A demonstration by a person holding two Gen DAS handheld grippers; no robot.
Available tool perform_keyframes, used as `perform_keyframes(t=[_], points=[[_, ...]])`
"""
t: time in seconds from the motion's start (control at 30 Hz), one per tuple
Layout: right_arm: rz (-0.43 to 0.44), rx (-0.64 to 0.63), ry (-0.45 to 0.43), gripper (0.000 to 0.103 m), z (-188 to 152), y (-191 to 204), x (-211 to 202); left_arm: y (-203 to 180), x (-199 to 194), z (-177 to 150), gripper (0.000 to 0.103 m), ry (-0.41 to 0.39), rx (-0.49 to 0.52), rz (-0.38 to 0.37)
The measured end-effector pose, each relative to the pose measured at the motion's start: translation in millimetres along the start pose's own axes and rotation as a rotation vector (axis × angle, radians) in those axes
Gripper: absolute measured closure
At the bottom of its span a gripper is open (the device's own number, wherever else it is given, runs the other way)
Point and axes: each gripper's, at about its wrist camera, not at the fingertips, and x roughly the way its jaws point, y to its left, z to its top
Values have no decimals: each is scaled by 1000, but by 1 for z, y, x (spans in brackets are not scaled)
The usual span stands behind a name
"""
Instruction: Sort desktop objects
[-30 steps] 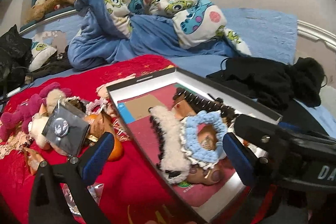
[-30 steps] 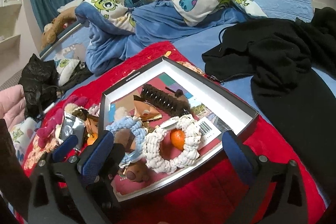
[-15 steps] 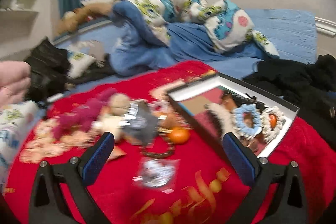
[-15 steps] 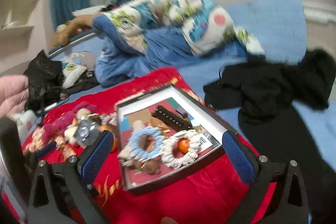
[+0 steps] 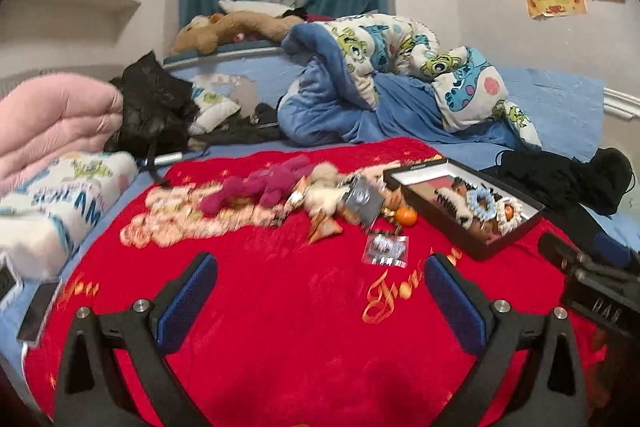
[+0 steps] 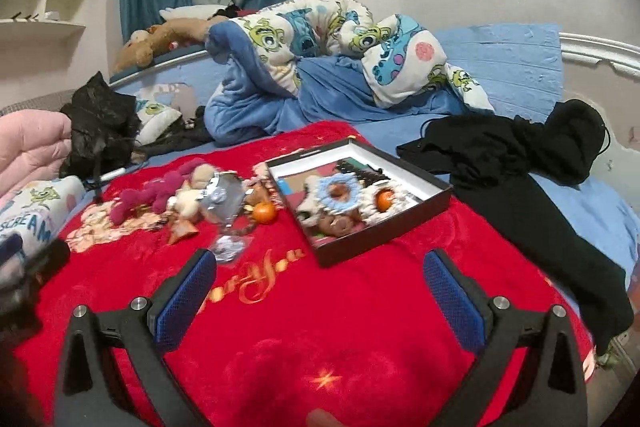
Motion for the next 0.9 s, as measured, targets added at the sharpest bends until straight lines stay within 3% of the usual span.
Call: perform_keyframes(t=[0.17,0.3,0.5,0.9], points=[[45,-56,-2,0,-9,23,-9,16,6,-29,0,55,-30,-22],[10,-80,13,0,-16,34,-5,19,8,-37,0,82,-32,-39],[35,-92,27,0,-22,40,4,18,7,-35,0,59,-45,-86],[28,-155,51,0,-29,62,13,10,13,-36,0,63,-14,-85]])
